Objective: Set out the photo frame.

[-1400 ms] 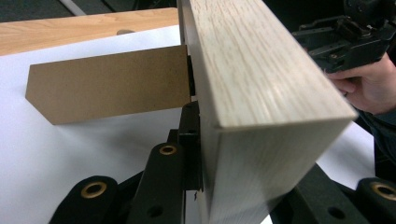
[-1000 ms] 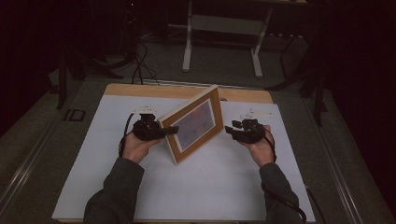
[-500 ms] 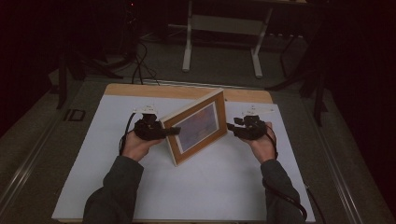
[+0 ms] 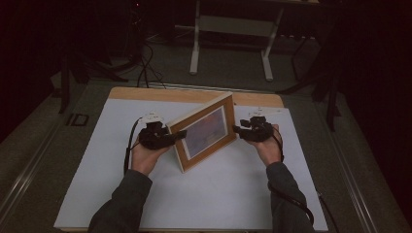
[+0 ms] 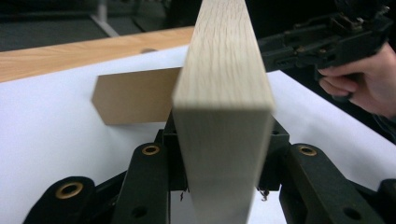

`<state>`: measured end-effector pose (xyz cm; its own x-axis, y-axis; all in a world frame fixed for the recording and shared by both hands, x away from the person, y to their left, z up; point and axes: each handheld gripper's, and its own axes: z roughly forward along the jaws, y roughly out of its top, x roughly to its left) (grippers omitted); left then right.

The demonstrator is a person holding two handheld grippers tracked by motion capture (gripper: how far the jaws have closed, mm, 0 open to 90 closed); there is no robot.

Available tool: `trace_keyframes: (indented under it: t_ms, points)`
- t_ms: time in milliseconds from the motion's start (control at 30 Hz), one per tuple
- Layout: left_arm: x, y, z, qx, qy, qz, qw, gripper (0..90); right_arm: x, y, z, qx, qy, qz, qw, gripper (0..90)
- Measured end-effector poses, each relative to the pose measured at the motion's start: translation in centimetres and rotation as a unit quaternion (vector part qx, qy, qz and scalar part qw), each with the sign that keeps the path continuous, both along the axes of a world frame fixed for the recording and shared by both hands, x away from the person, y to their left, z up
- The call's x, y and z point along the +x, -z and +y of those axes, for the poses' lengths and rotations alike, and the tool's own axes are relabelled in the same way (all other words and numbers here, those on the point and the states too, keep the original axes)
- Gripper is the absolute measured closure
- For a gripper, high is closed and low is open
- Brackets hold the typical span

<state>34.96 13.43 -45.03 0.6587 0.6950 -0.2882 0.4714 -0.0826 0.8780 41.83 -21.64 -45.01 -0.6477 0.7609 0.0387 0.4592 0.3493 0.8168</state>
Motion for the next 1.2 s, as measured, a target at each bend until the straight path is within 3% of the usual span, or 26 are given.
trace_keyframes:
  t_ms: [133, 200, 267, 533, 867, 1133, 1200]
  points:
    - [-0.9, 0.6, -0.5, 0.005, -0.042, -0.019, 0.9989, 67.7, 0.7, -0.3, 0.0, 0.014, 0.007, 0.004, 0.9999, 51.1]
    - [-0.9, 0.6, -0.4, 0.002, -0.048, -0.018, 0.9987, 72.8, 0.9, -0.4, 0.0, 0.017, 0.007, 0.005, 0.9998, 50.6]
    - [-0.7, 0.7, -0.2, -0.010, -0.039, -0.011, 0.9991, 75.0, 1.2, -0.6, 0.0, 0.020, 0.008, 0.006, 0.9997, 50.2]
    - [-0.2, 0.7, 0.2, -0.017, 0.002, -0.004, 0.9998, 76.0, 1.7, -0.9, 0.1, 0.016, 0.001, 0.007, 0.9999, 49.4]
    - [1.0, 0.8, 1.1, -0.031, 0.055, 0.010, 0.9979, 76.2, 2.0, -1.6, 0.6, 0.014, -0.017, 0.002, 0.9997, 47.1]
    - [1.5, 0.7, 1.7, -0.028, 0.075, 0.007, 0.9967, 76.6, 2.4, -1.8, 1.1, 0.006, -0.026, 0.002, 0.9996, 45.8]
    - [1.6, 0.5, 1.7, -0.019, 0.083, 0.006, 0.9963, 76.6, 2.5, -1.8, 1.2, 0.002, -0.030, 0.000, 0.9995, 45.0]
